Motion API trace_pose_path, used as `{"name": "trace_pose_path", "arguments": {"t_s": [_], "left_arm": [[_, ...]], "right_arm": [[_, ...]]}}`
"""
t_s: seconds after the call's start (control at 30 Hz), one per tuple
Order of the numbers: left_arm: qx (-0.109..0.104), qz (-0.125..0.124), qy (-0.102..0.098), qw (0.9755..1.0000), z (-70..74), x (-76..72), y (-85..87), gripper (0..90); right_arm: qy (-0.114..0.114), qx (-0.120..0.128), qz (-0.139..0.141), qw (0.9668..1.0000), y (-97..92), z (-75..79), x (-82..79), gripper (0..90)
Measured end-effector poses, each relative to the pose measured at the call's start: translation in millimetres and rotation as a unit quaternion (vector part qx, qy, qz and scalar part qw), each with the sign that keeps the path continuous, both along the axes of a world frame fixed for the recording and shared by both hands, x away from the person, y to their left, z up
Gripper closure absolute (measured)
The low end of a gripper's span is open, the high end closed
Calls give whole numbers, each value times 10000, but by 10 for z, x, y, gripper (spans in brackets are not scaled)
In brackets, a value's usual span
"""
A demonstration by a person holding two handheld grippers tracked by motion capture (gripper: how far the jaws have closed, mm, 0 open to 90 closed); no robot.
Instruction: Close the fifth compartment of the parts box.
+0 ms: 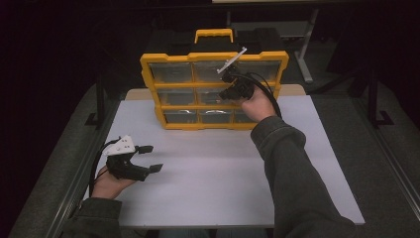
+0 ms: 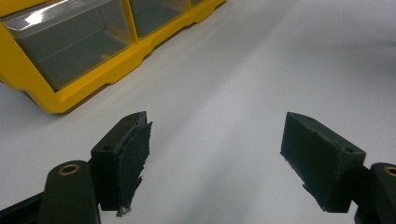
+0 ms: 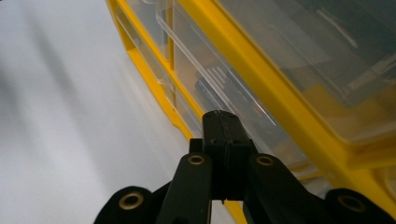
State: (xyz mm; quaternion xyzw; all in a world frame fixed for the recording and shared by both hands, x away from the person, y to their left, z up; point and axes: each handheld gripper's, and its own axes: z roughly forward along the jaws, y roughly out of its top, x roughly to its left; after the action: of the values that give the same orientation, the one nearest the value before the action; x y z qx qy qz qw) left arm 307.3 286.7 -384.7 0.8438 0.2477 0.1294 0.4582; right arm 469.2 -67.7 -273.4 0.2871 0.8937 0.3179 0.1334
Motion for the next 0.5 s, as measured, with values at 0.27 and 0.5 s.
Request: {"name": "trace_pose_path", "arguments": {"t_s": [0.27,0.5], "left_arm": [[-1,-3,0,10000,-2,-6,-11,235],[23,-22,20,10000,-5,-4,-25,235]], "right_arm": [[180,248,47,9995,-58,-71,-26,847],[401,573,44,9975,-175,-144,-67,803]]}}
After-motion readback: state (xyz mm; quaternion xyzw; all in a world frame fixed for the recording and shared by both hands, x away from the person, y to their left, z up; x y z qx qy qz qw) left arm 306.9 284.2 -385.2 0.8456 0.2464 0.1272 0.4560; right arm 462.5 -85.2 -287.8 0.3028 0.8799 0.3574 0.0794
